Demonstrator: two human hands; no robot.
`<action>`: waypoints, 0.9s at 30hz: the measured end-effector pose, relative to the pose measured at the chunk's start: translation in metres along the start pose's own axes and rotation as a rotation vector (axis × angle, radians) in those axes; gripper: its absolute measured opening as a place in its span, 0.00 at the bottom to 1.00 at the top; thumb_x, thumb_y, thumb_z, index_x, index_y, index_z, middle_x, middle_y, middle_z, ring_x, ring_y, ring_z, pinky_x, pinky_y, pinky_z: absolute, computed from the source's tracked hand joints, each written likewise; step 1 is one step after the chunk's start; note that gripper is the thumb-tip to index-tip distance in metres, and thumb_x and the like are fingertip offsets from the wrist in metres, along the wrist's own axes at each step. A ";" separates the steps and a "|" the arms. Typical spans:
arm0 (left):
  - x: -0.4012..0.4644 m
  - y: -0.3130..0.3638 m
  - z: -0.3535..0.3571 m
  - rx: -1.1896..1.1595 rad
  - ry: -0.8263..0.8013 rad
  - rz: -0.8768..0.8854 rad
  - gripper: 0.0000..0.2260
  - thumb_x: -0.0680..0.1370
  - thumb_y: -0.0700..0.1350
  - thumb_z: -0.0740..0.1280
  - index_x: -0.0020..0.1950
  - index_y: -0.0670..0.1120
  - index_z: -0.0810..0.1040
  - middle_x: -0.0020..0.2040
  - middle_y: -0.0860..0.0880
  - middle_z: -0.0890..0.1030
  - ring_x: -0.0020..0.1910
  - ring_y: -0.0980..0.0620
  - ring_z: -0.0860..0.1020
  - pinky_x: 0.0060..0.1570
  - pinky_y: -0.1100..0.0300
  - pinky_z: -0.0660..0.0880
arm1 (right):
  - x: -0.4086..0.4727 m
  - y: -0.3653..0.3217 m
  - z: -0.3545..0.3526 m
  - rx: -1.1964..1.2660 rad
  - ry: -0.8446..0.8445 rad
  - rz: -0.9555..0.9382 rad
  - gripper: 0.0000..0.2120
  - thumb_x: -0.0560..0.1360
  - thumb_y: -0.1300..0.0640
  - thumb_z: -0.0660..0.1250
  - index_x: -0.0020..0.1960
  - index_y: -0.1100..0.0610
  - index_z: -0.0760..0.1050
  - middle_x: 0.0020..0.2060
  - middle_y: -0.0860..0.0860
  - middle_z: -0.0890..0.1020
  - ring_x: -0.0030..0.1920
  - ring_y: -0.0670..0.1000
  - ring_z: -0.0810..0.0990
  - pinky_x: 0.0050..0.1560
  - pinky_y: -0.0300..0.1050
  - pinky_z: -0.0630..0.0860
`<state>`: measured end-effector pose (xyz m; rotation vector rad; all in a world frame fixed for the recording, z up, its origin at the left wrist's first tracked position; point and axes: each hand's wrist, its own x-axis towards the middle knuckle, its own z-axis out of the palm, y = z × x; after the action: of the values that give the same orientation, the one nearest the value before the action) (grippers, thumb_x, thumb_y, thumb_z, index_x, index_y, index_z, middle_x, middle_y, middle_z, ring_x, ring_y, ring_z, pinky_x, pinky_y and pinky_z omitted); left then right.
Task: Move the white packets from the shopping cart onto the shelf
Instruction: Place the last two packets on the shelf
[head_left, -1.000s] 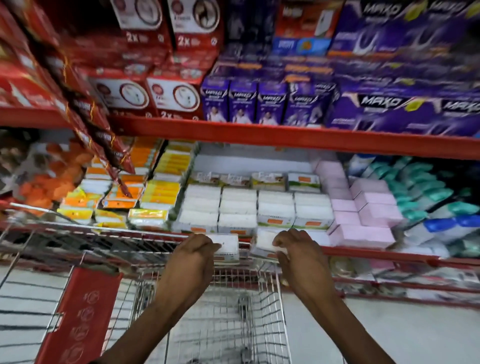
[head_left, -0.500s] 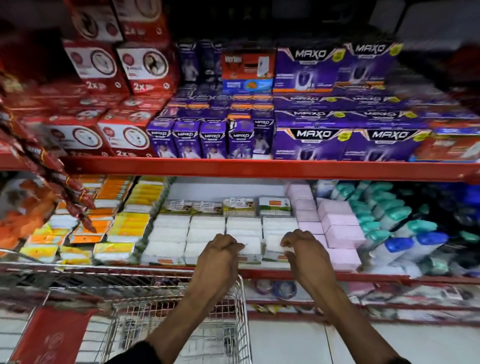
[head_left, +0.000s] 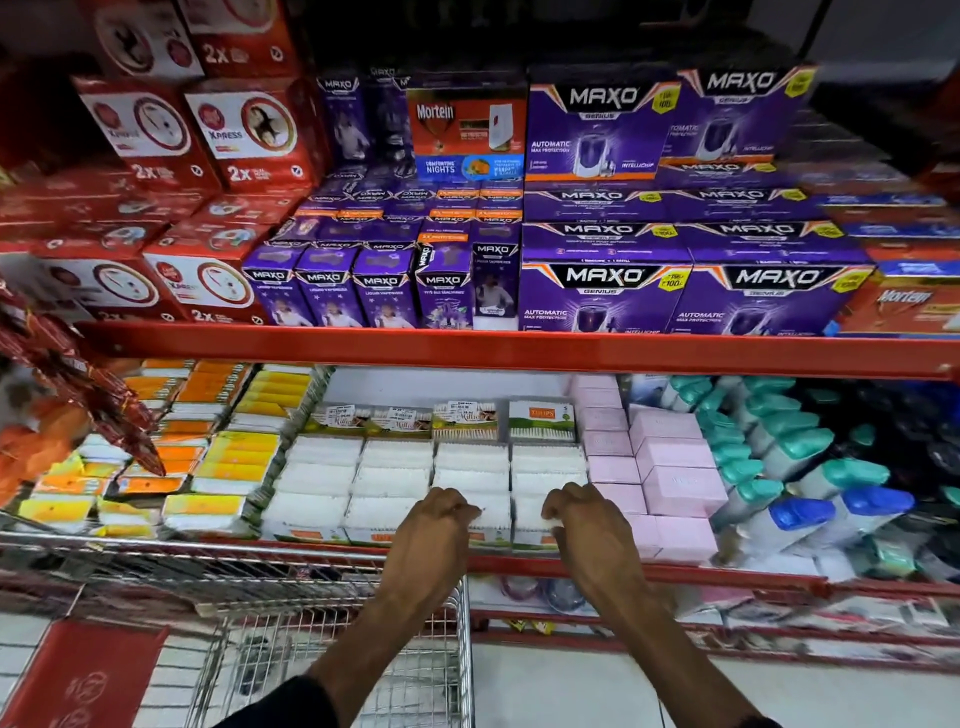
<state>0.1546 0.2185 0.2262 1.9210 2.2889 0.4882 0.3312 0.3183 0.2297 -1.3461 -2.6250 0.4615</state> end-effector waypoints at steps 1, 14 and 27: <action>0.001 0.000 0.003 0.004 -0.007 -0.006 0.18 0.69 0.30 0.70 0.55 0.45 0.84 0.48 0.48 0.84 0.49 0.49 0.80 0.49 0.55 0.81 | 0.001 0.001 0.003 0.005 -0.004 0.002 0.18 0.67 0.69 0.70 0.52 0.52 0.78 0.49 0.50 0.82 0.50 0.52 0.78 0.47 0.44 0.74; 0.004 -0.005 0.021 0.012 -0.057 -0.039 0.18 0.69 0.29 0.70 0.54 0.46 0.84 0.48 0.48 0.84 0.49 0.49 0.80 0.49 0.56 0.81 | 0.006 0.005 0.022 -0.023 -0.014 0.004 0.19 0.65 0.70 0.72 0.50 0.52 0.80 0.46 0.49 0.83 0.48 0.52 0.78 0.47 0.45 0.77; 0.004 -0.015 0.026 0.005 -0.085 -0.021 0.24 0.68 0.28 0.68 0.61 0.47 0.81 0.61 0.47 0.82 0.61 0.46 0.76 0.60 0.54 0.77 | 0.004 0.003 0.022 0.043 -0.002 0.031 0.19 0.65 0.69 0.73 0.50 0.50 0.81 0.47 0.48 0.84 0.50 0.53 0.79 0.47 0.47 0.78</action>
<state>0.1474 0.2246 0.1973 1.8798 2.2565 0.3913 0.3248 0.3192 0.2085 -1.3750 -2.5839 0.5210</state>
